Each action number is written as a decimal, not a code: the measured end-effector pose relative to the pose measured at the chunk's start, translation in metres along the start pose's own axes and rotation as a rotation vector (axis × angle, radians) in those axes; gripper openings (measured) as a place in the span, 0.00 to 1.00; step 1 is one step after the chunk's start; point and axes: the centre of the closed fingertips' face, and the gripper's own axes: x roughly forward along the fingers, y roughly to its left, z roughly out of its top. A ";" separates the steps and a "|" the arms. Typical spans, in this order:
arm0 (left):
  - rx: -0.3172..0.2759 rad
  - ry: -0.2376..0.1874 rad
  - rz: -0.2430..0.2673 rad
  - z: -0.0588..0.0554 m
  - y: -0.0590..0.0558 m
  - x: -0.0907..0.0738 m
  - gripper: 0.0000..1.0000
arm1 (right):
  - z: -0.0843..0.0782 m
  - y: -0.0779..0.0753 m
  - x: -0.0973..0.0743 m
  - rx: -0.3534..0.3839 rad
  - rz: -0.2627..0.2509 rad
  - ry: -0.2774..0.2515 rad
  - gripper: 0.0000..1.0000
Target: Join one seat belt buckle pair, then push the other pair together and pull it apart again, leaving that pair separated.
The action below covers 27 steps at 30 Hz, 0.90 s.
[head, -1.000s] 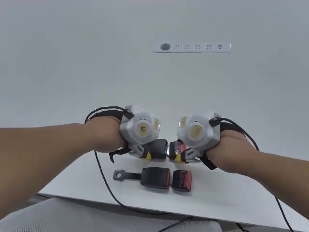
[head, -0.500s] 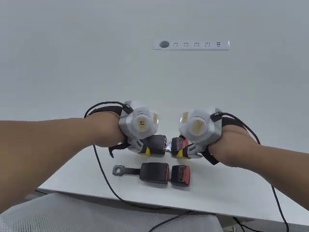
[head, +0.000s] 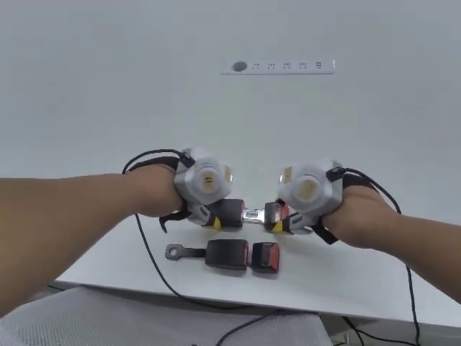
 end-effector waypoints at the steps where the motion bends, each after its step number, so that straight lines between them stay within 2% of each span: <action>1: -0.005 0.000 0.001 0.000 0.000 0.000 0.33 | -0.004 -0.001 -0.002 0.005 -0.005 0.001 0.31; 8: -0.042 -0.014 0.020 -0.001 0.001 -0.001 0.33 | -0.038 -0.002 -0.024 0.031 -0.021 0.030 0.32; 15: -0.044 -0.015 0.025 -0.001 0.001 -0.002 0.33 | -0.069 0.000 -0.044 0.033 -0.026 0.076 0.33; 20: -0.044 -0.008 0.036 0.001 -0.001 -0.004 0.33 | -0.083 -0.001 -0.052 0.039 -0.037 0.109 0.33; 22: -0.046 -0.012 0.039 0.001 0.000 -0.005 0.33 | -0.087 -0.001 -0.053 0.011 -0.045 0.123 0.33; 27: -0.058 -0.019 0.047 0.000 0.000 -0.005 0.33 | -0.088 -0.001 -0.053 0.015 -0.061 0.132 0.34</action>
